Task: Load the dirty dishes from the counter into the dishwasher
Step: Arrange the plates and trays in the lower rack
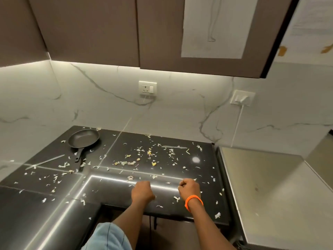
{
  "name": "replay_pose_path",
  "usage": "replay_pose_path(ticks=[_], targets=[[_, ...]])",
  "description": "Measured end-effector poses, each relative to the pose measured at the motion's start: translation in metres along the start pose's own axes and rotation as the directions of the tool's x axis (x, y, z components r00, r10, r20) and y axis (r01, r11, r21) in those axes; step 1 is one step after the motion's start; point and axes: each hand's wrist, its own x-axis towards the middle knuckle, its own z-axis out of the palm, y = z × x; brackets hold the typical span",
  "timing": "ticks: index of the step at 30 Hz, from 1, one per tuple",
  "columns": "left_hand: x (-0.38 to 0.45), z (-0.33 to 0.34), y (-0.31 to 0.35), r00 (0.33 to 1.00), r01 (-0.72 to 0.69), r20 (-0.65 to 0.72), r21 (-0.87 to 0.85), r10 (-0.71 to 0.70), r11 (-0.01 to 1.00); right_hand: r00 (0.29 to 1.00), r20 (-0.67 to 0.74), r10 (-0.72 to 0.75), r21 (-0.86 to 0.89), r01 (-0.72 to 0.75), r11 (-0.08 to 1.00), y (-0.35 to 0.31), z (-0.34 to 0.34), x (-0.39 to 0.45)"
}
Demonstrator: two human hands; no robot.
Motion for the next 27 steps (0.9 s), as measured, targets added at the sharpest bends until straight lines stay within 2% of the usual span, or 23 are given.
replay_pose_path(ticks=[3, 7, 11, 17, 27], targets=[[0.019, -0.007, -0.032, 0.995, 0.096, 0.043, -0.016, -0.095, 0.995, 1.000, 0.021, 0.021, -0.040, -0.020, 0.999, -0.007, 0.031, 0.012], [0.043, -0.007, -0.067, 0.981, 0.166, 0.106, -0.034, -0.162, 0.985, 0.989, 0.123, 0.076, -0.136, -0.059, 0.989, -0.019, 0.064, 0.025], [0.059, -0.011, -0.087, 0.966, 0.221, 0.143, -0.020, -0.216, 0.975, 0.953, 0.260, 0.153, -0.253, -0.086, 0.964, -0.029, 0.090, 0.045], [0.092, -0.019, -0.101, 0.934, 0.318, 0.171, 0.006, -0.315, 0.948, 0.923, 0.340, 0.182, -0.323, -0.067, 0.944, -0.042, 0.124, 0.097], [0.190, -0.041, -0.086, 0.928, 0.349, 0.102, 0.094, -0.358, 0.932, 0.938, 0.331, 0.104, -0.314, 0.006, 0.949, -0.072, 0.137, 0.226]])
